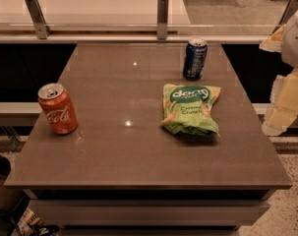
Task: Move pepsi can near coke can
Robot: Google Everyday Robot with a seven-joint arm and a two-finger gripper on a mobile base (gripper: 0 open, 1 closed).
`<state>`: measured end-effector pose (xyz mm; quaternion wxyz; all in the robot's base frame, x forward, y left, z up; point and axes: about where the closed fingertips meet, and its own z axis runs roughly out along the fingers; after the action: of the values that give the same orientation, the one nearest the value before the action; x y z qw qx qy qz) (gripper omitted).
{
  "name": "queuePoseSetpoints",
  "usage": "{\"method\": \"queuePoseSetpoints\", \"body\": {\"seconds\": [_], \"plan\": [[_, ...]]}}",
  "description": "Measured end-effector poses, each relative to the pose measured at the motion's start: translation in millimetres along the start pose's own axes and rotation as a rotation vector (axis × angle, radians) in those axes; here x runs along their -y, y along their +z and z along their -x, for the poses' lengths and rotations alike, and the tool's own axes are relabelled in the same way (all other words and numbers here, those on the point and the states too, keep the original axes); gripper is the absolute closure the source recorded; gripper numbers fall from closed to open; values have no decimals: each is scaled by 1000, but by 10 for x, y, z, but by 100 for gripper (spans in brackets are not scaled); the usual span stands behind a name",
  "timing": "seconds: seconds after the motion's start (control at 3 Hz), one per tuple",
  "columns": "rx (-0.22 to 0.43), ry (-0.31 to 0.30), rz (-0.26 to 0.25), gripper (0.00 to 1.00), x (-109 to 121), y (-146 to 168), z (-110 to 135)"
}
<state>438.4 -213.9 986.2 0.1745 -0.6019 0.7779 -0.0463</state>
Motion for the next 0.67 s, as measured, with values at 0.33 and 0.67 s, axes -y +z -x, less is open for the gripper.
{"method": "queuePoseSetpoints", "body": {"seconds": [0.33,0.67], "plan": [[1,0,-2,0,2,-2,2],[50,26,-38,0,123,63,40]]}}
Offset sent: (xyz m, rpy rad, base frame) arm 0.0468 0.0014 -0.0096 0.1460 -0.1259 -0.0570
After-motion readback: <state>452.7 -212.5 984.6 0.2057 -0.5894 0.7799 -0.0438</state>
